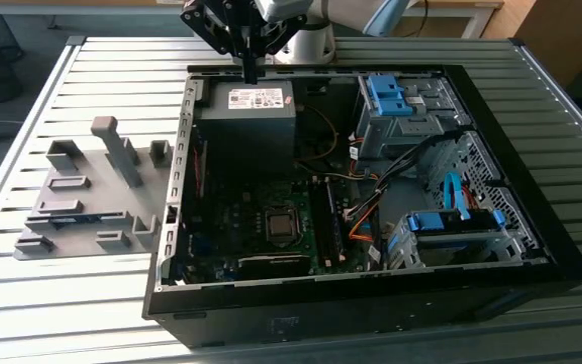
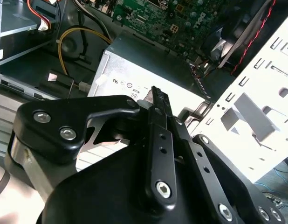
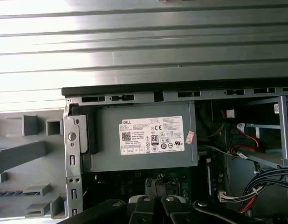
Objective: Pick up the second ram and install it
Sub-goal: 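Reach for the second ram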
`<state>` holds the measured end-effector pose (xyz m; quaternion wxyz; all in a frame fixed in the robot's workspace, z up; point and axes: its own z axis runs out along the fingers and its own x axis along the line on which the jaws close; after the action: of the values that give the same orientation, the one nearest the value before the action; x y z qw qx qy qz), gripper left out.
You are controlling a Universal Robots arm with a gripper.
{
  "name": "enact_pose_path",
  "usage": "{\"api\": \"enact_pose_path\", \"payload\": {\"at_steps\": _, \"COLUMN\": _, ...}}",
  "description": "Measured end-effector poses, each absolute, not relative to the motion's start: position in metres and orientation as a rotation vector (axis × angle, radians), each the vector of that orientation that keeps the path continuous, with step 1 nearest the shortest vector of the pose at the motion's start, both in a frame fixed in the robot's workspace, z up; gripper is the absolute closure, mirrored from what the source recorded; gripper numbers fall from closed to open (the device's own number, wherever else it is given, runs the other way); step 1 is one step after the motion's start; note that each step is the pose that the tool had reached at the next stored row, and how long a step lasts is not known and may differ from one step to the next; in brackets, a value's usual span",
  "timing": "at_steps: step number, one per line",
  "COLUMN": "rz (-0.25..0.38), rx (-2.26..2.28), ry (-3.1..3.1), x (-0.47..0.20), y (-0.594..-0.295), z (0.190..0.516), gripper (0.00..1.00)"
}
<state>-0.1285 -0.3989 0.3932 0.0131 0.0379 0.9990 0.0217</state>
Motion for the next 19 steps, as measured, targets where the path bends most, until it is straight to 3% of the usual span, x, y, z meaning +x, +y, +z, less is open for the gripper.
{"api": "enact_pose_path", "payload": {"at_steps": 19, "rz": 0.068, "rx": 0.118, "ry": 3.112, "x": -0.1368, "y": -0.3989, "z": 0.3927, "gripper": 0.89}}
